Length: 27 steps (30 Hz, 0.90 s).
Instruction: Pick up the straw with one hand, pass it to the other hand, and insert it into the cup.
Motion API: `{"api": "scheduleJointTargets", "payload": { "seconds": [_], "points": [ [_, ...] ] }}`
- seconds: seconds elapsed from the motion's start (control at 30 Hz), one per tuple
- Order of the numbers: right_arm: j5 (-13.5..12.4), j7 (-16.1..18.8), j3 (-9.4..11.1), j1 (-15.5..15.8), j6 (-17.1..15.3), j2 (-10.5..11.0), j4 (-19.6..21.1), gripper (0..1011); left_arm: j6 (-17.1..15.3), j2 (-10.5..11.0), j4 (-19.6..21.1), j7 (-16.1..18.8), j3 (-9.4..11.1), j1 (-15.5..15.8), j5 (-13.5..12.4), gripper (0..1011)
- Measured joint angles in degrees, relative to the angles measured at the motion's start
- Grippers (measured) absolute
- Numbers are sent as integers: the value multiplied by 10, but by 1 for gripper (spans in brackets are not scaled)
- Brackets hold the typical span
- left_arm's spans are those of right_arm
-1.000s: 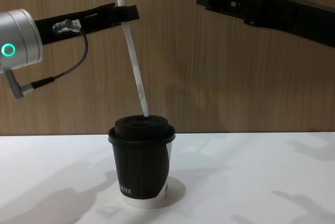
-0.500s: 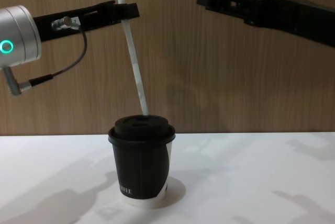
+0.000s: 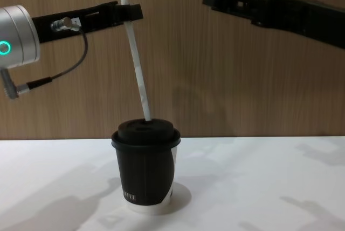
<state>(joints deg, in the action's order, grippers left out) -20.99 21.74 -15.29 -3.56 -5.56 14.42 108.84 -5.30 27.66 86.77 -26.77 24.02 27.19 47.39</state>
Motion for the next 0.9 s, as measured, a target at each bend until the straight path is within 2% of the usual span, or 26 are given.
{"api": "scheduleJointTargets", "payload": {
  "seconds": [0.47, 0.9],
  "points": [
    [0, 0, 0, 0, 0, 0, 0, 1001, -2, 5, 1, 4, 2, -2, -9, 7],
    [0, 0, 0, 0, 0, 0, 0, 1001, -2, -2, -17, -3, 9, 1, -22, 6]
  ]
}}
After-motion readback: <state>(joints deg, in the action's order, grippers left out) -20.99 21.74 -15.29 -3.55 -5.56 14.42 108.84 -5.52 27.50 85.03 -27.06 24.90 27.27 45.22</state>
